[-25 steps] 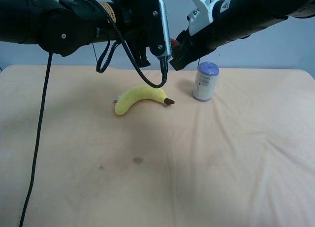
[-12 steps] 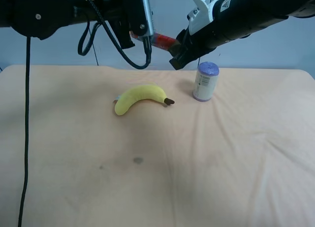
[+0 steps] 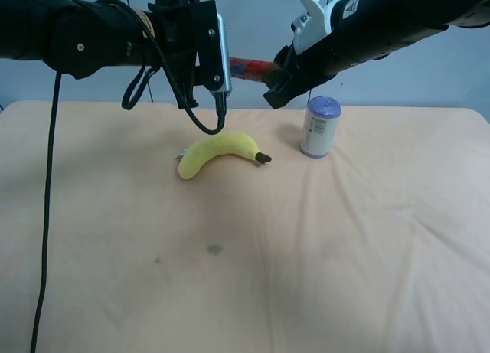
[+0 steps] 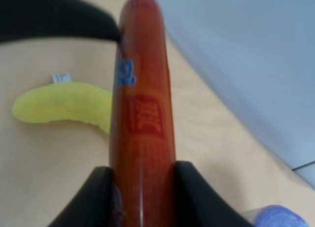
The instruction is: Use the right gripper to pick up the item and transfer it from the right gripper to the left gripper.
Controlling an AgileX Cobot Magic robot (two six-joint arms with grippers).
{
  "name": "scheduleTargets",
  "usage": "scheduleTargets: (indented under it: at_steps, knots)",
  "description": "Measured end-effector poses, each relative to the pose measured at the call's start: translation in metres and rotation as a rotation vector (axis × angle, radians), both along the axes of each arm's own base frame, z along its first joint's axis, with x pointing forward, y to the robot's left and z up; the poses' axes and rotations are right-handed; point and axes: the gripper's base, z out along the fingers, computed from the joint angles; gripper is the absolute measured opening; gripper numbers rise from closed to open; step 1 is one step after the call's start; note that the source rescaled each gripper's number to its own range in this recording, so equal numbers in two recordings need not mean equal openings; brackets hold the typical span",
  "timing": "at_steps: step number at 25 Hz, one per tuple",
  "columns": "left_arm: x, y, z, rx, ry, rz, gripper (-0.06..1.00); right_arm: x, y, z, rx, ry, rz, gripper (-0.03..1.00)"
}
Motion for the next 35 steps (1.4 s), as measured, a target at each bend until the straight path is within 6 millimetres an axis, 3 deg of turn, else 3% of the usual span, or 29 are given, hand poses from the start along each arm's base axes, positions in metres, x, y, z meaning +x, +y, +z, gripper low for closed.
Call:
scheduleTargets:
  at_steps: [14, 26, 35]
  knots:
    - [0.004, 0.009, -0.014, 0.074, 0.091, 0.035, 0.42, 0.0, 0.0, 0.0, 0.0, 0.0, 0.0, 0.0]
    - [-0.015, -0.023, -0.011, 0.04, 0.067, -0.059, 0.42, 0.0, 0.0, 0.0, 0.0, 0.0, 0.0, 0.0]
    - [-0.019, -0.036, -0.003, -0.036, -0.017, -0.105, 0.42, 0.001, 0.0, 0.002, 0.009, -0.019, -0.004, 0.0]
